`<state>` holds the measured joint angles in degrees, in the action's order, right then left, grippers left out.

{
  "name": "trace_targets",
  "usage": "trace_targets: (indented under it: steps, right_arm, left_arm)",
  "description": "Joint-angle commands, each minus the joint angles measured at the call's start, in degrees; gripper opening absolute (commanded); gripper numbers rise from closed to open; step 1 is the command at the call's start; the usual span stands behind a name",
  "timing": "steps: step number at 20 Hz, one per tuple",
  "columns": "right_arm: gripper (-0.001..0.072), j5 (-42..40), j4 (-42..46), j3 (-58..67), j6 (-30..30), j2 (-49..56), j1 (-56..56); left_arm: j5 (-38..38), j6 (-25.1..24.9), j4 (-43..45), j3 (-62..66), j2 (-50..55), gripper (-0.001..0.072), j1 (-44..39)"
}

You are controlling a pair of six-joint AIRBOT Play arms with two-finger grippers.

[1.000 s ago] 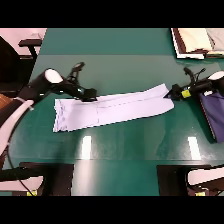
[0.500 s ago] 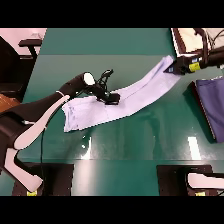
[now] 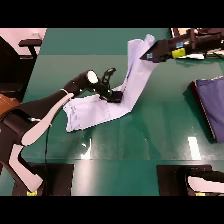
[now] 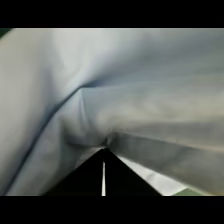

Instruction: Fold the shirts.

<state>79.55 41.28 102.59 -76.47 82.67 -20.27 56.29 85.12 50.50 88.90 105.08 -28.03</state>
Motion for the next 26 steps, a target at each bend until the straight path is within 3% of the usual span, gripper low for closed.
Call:
trace_targets:
  steps: [1, 5, 9, 10, 11, 12, 14, 19, 24, 25, 26]
  right_arm:
    - [0.002, -3.2, -1.3, 0.5, -0.2, 0.5, -5.1]
    - [0.002, -8.6, -1.3, 0.5, 0.0, 3.5, -14.2]
    - [0.0026, -20.9, -1.3, 0.6, 1.4, 10.0, -28.1]
    - [0.0132, -24.4, -1.4, 0.6, 1.7, 12.2, -31.5]
    - [0.032, -27.4, -1.4, 0.6, 2.0, 14.0, -34.4]
    - [0.0425, -29.3, -1.2, 0.6, 2.1, 15.7, -36.8]
    - [0.0462, -27.3, -0.7, 0.6, 3.6, 17.6, -38.5]
    - [0.0453, -18.4, 11.2, -2.0, 1.0, 14.1, -31.7]
    - [0.0458, -14.4, 15.7, -18.2, -4.1, 7.6, -15.0]
    - [0.0507, -14.2, 15.4, -20.9, -4.5, 7.6, -11.7]
    - [0.0623, -13.8, 14.2, -23.2, -4.5, 8.1, -8.7]
  left_arm:
    - [3.7, -0.1, 1.9, 3.3, -3.8, 0.0027, 4.2]
    - [8.4, -0.1, 10.6, 6.3, -15.7, 0.0028, 15.0]
    - [9.3, -0.1, 18.6, 6.6, -29.0, 0.0028, 26.2]
    - [9.3, -0.1, 19.5, 6.6, -31.6, 0.0028, 28.6]
    - [9.4, -0.1, 20.1, 6.6, -33.9, 0.0028, 30.8]
    - [9.4, -0.1, 20.1, 6.6, -35.7, 0.0028, 32.5]
    - [9.7, -0.1, 20.1, 6.5, -38.1, 0.0028, 35.1]
    - [13.9, -1.2, 20.0, 6.5, -38.9, 0.0028, 36.5]
    - [14.9, -1.2, 18.9, 6.5, -38.9, 0.0028, 36.5]
    - [14.9, -1.2, 18.0, 6.5, -38.9, 0.0028, 36.5]
    - [14.8, -1.2, 17.4, 6.5, -38.9, 0.0028, 36.4]
